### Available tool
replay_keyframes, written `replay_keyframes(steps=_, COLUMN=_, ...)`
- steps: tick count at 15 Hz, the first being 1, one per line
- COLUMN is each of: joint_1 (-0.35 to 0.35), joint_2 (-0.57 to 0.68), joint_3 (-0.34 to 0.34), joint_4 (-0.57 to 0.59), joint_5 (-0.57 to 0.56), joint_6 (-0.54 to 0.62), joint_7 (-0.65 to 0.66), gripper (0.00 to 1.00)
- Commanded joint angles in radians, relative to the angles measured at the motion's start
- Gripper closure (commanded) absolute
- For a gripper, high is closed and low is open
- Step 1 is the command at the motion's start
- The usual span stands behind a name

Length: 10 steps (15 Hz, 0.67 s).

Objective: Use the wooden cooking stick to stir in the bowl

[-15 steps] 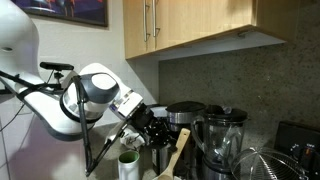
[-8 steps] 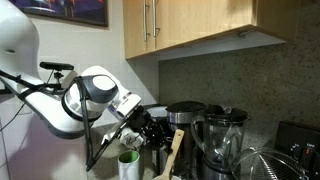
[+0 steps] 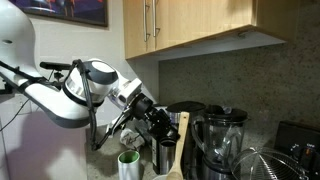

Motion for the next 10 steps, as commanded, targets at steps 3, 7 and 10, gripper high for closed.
replay_keyframes(steps=3, joint_1=-0.087, joint_2=-0.036, joint_3=0.09, joint_4=0.001, joint_5=-0.081, joint_6=-0.016, joint_7=0.199, gripper=0.93)
replay_keyframes(steps=7, joint_1=-0.074, joint_2=0.031, joint_3=0.101, joint_4=-0.025, joint_5=-0.027, joint_6=-0.037, joint_7=0.197, gripper=0.93)
replay_keyframes(steps=10, joint_1=-0.054, joint_2=0.092, joint_3=0.088, joint_4=-0.03, joint_5=0.016, joint_6=-0.043, joint_7=0.144, gripper=0.93)
